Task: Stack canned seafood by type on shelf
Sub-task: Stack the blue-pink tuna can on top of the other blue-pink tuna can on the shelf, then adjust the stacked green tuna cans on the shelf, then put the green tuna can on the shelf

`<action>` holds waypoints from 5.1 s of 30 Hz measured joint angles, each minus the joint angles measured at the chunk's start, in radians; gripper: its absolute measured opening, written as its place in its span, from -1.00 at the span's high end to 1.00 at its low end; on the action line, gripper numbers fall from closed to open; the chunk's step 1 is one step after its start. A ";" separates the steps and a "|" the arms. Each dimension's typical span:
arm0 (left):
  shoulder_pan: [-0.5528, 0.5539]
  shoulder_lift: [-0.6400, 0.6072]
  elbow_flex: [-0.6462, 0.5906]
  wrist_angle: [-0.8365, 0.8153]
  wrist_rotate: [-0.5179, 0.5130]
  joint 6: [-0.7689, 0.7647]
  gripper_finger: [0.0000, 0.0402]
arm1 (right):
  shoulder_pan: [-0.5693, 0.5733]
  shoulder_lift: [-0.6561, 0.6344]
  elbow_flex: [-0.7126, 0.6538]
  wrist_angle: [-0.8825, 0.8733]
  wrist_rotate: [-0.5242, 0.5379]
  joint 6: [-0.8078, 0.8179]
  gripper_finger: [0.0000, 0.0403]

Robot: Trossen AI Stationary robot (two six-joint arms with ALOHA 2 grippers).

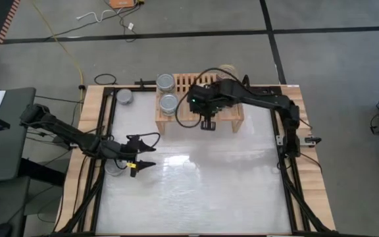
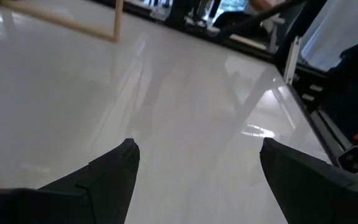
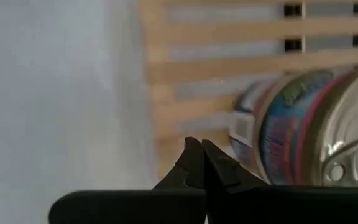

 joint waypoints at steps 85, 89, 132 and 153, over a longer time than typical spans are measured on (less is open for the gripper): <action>0.243 -0.224 0.564 -0.611 -0.364 0.196 -0.59 | 0.006 -0.091 0.001 0.041 0.080 0.078 0.92; 0.360 -0.180 0.699 -0.655 -0.351 0.299 -0.59 | 0.011 -0.091 0.001 0.044 0.080 0.078 0.92; 1.188 0.696 1.120 -0.915 0.478 0.461 1.00 | -0.004 -0.104 -0.201 0.109 0.080 0.165 0.92; 1.239 0.389 1.064 -1.155 0.410 0.391 1.00 | -0.007 -0.104 -0.201 0.063 0.080 0.300 0.90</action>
